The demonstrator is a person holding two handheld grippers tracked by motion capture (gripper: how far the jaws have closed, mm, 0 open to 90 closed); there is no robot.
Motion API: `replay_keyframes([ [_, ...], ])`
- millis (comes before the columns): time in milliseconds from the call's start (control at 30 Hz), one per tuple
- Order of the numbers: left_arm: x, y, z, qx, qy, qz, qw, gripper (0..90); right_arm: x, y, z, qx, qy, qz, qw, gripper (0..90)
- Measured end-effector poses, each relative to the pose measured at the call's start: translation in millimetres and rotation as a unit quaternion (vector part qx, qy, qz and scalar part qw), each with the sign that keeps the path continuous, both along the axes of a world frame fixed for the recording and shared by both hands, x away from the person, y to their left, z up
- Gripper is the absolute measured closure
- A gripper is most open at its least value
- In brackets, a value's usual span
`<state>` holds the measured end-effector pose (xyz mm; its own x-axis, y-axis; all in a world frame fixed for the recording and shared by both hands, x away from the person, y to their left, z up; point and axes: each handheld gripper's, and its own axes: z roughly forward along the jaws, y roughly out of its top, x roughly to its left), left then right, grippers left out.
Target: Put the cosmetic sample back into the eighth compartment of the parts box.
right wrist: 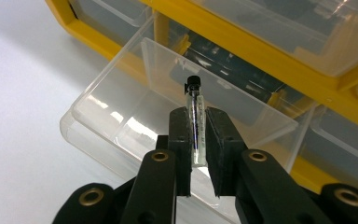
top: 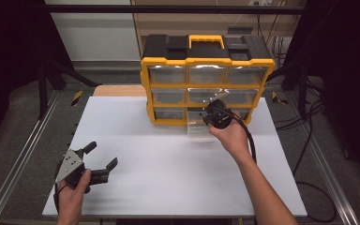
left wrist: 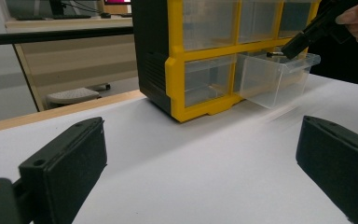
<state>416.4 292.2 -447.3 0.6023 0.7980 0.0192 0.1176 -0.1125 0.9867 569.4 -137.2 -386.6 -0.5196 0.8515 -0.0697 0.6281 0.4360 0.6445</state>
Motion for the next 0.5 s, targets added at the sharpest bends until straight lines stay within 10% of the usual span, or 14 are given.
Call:
replay_keyframes([
  [500,0.0,-0.6,-0.1,0.000,0.000,-0.001,1.0000,1.8,2.8,3.3,-0.6,0.007,-0.008,-0.020,0.9997,68.0],
])
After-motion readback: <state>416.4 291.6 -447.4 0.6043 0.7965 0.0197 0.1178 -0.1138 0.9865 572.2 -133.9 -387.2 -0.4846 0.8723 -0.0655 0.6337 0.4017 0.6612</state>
